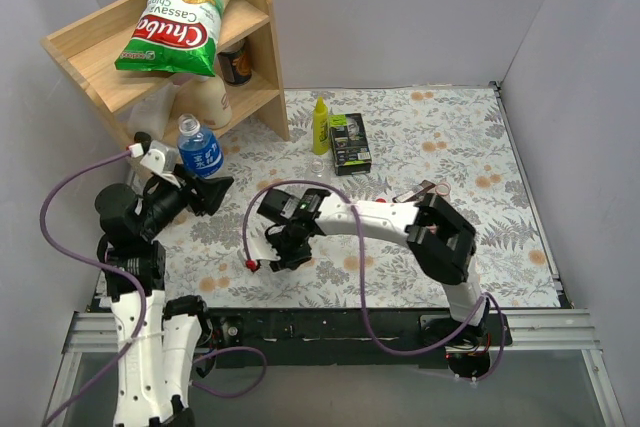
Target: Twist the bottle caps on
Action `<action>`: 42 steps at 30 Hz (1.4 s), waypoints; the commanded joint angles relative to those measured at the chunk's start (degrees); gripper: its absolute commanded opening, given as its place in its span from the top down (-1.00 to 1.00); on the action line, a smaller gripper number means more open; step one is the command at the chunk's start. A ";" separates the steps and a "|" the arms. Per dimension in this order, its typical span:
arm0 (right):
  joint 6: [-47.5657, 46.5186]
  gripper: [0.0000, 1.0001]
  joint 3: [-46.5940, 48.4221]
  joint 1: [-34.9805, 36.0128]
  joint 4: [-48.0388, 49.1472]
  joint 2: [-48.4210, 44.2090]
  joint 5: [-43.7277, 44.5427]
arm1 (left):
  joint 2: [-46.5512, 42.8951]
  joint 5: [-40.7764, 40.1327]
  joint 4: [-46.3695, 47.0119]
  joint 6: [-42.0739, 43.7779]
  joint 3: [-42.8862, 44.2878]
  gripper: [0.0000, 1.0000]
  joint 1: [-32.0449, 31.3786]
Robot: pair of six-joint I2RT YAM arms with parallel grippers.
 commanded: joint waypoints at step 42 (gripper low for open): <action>7.56 0.58 12.90 -9.52 -21.93 -30.20 -11.25 | 13.93 4.95 22.80 27.53 -30.26 1.00 -39.29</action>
